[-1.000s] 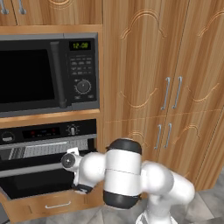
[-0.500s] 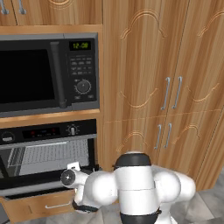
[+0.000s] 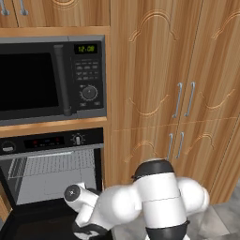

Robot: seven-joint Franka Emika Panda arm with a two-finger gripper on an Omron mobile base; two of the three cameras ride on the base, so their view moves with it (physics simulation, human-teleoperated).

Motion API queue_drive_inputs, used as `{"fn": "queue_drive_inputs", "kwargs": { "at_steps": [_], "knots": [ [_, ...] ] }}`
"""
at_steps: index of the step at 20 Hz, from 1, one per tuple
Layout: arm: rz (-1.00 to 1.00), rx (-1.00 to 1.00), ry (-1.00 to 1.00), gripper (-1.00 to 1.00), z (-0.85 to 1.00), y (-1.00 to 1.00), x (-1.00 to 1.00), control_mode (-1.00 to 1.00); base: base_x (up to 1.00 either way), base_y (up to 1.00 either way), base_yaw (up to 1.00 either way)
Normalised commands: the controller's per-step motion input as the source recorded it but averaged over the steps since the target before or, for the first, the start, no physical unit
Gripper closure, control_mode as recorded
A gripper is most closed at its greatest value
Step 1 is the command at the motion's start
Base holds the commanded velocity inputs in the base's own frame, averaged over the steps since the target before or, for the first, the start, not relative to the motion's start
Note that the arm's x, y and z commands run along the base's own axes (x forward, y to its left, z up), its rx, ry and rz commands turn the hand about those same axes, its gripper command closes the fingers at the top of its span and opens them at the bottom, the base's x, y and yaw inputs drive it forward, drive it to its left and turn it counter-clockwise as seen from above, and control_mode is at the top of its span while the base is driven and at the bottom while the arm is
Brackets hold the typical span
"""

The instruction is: Take the baked cake out of the oven and place it on the plate for cooling. Then close the oven door.

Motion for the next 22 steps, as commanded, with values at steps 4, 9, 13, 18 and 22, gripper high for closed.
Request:
{"fn": "queue_drive_inputs", "kwargs": {
  "at_steps": [4,9,13,18,22],
  "knots": [
    [0.02,0.00,0.02,1.00,0.07,0.11,-0.02,-1.00,0.00,0.00,0.00],
    [0.10,0.00,-0.14,-1.00,-0.02,0.12,0.15,-1.00,0.00,0.00,0.00],
    [0.08,0.00,-0.17,-1.00,-0.05,0.15,0.36,-1.00,0.00,0.00,0.00],
    [0.06,0.03,-0.12,-1.00,0.03,0.22,0.41,-1.00,0.00,0.00,0.00],
    [0.01,0.00,-0.06,-1.00,0.00,0.37,0.32,-1.00,0.00,0.00,0.00]
  ]
}}
